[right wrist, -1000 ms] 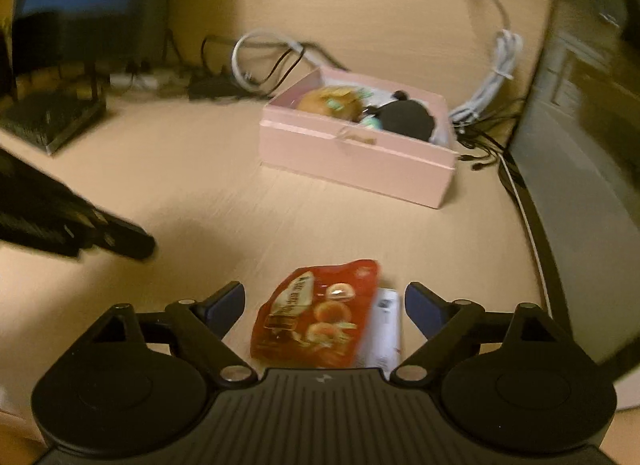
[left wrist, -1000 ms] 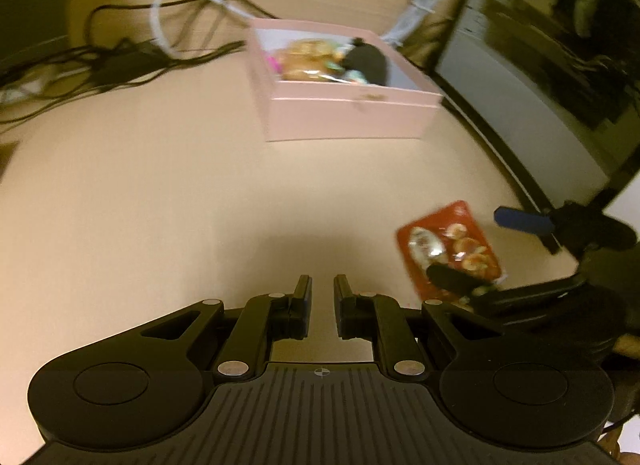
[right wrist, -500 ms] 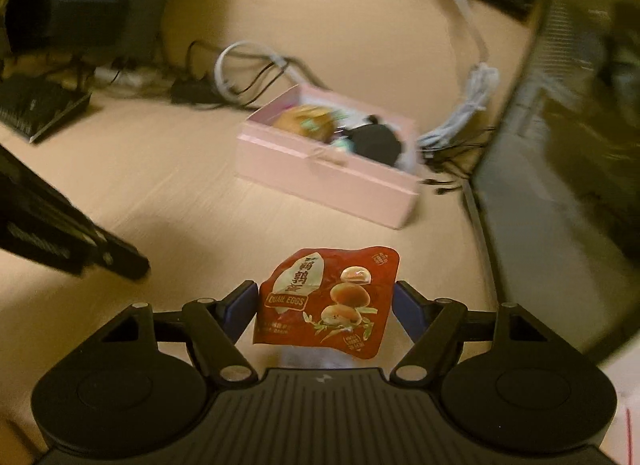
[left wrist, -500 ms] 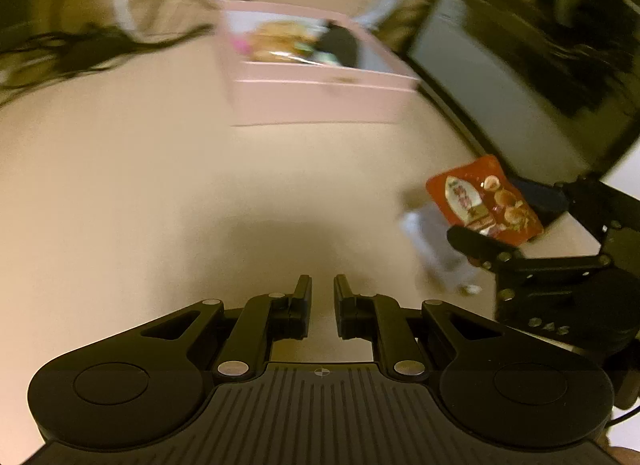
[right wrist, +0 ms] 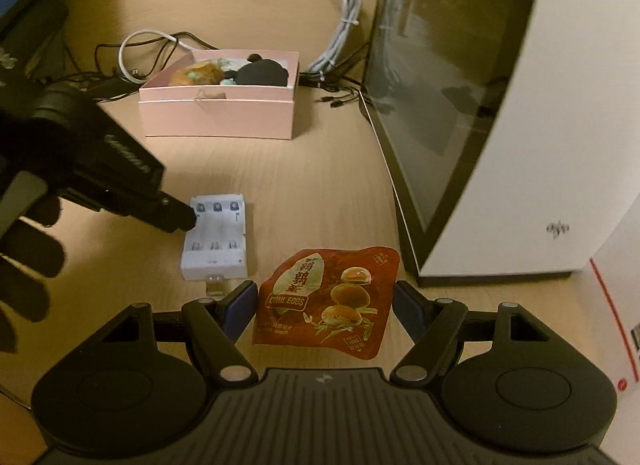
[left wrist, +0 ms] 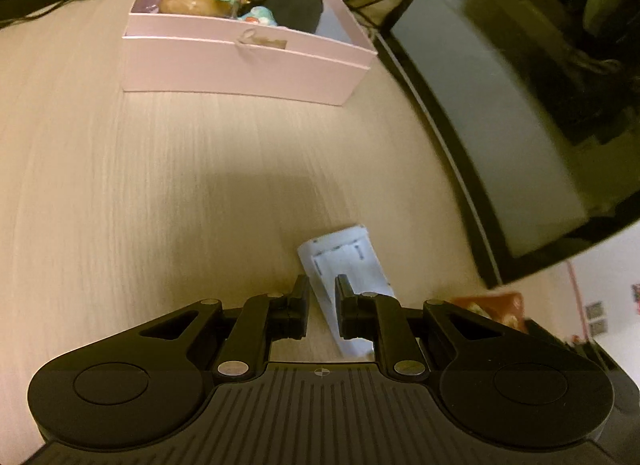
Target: Organize objects
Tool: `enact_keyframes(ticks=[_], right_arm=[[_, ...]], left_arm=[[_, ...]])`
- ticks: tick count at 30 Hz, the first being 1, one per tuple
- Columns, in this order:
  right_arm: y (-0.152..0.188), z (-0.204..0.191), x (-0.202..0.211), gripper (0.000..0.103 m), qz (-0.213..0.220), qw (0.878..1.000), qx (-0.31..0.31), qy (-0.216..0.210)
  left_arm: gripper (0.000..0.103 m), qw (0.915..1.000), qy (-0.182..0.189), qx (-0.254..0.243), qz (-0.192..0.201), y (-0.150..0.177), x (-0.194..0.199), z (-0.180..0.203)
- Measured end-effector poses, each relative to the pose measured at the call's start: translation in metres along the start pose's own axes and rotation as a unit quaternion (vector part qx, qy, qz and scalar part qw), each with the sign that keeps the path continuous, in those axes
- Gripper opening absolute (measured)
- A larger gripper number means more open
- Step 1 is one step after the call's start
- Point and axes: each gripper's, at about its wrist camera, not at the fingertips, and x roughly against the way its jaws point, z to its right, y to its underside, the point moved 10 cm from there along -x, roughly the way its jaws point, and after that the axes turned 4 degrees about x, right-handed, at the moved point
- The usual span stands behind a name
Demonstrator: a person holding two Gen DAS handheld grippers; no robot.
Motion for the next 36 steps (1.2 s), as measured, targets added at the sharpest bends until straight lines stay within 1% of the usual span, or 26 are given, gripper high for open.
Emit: enact_keyframes(ticks=[2,5,7,10,12,14,18,25,32,34,36], right_arm=[[0.003,0.001,0.000,0.075,-0.002,1.000,-0.005,-0.001],[0.008,0.000,-0.002,0.075,-0.006,1.000,-0.006,0.001],[0.010,-0.001,-0.001,0.075,-0.009,1.000,-0.007,0.000],[0.009,-0.001,0.000,0.075,-0.008,1.000,-0.007,0.000],[0.006,-0.001,0.001,0.075,-0.005,1.000,-0.005,0.000],[0.003,-0.001,0.001,0.075,-0.003,1.000,-0.002,0.001],[-0.006,-0.006,0.002,0.075,0.002,1.000,0.011,-0.003],[-0.029,-0.025,-0.001,0.075,0.015,0.999,0.036,-0.025],[-0.047,-0.041,-0.006,0.075,0.022,0.997,0.057,-0.042],[-0.046,-0.041,-0.010,0.075,0.017,0.997,0.062,-0.039],[-0.040,-0.037,-0.017,0.075,0.005,0.998,0.063,-0.029]], left_arm=[[0.015,0.9997,-0.022,-0.008,0.004,-0.002,-0.007,0.002],[0.015,0.9975,-0.053,-0.042,0.024,-0.009,-0.014,0.010],[0.015,0.9952,-0.060,-0.071,0.032,-0.009,-0.017,0.017],[0.012,0.9857,-0.072,-0.145,0.046,-0.006,-0.016,0.026],[0.010,0.9816,-0.071,-0.172,0.044,-0.001,-0.015,0.029],[0.009,0.9797,-0.066,-0.185,0.038,0.004,-0.013,0.029],[0.008,0.9822,-0.050,-0.179,0.029,0.006,-0.004,0.025],[0.008,0.9864,-0.033,-0.156,0.040,0.003,0.032,-0.003],[0.008,0.9879,-0.038,-0.139,0.058,-0.001,0.062,-0.032],[0.008,0.9903,-0.026,-0.127,0.048,0.002,0.066,-0.039],[0.008,0.9923,-0.014,-0.118,0.035,0.002,0.058,-0.041]])
